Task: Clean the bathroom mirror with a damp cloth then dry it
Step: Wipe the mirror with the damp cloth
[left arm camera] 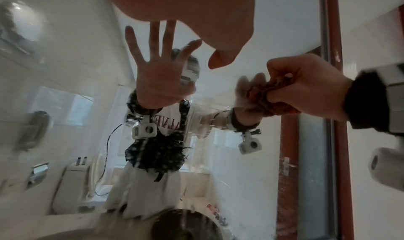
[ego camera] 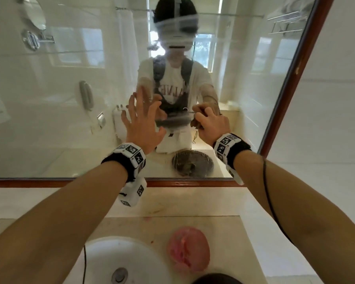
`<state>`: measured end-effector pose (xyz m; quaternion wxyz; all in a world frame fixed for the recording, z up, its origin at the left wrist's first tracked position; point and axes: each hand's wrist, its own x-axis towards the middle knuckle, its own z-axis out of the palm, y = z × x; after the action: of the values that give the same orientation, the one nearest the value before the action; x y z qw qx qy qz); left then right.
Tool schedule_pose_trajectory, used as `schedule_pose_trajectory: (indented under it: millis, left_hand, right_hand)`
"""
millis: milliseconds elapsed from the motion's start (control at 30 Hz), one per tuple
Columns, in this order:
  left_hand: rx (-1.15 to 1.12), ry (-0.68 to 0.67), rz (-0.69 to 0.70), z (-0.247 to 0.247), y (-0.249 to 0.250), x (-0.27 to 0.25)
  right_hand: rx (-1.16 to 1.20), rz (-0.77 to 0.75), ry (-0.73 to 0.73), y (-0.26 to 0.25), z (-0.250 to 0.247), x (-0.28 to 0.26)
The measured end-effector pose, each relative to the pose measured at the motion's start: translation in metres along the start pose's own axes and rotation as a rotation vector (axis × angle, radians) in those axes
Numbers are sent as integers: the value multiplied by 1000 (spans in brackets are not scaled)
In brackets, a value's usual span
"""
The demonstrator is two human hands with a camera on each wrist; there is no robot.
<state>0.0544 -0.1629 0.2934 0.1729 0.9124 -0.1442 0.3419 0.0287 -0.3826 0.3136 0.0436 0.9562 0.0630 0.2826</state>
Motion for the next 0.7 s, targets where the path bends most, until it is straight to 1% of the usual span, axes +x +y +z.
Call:
schedule_pose_trajectory:
  millis: [67,167,267,400,533,600,700]
  left_hand:
    - [-46,-9,-20,4,18,1]
    - [-52,-29,-18,10,37,3]
    - [-97,-39,-28,13,51,5]
    - [-124,-27,-10,14,56,4]
    - [-130,-30,4,13,57,4]
    - [-132,-35,5,13,56,5]
    - [-137,-35,11,12,53,9]
  right_hand:
    - [14,50,-7,30,1,-11]
    - [0,146,-24,73,3,-26]
    - [-48,217,-59,92,5,-34]
    - [51,276,-20,89,9,-39]
    - [111,255,52,67,11,-44]
    - [152,252,115,52,10,-45]
    - [179,219,164,28,16,-52]
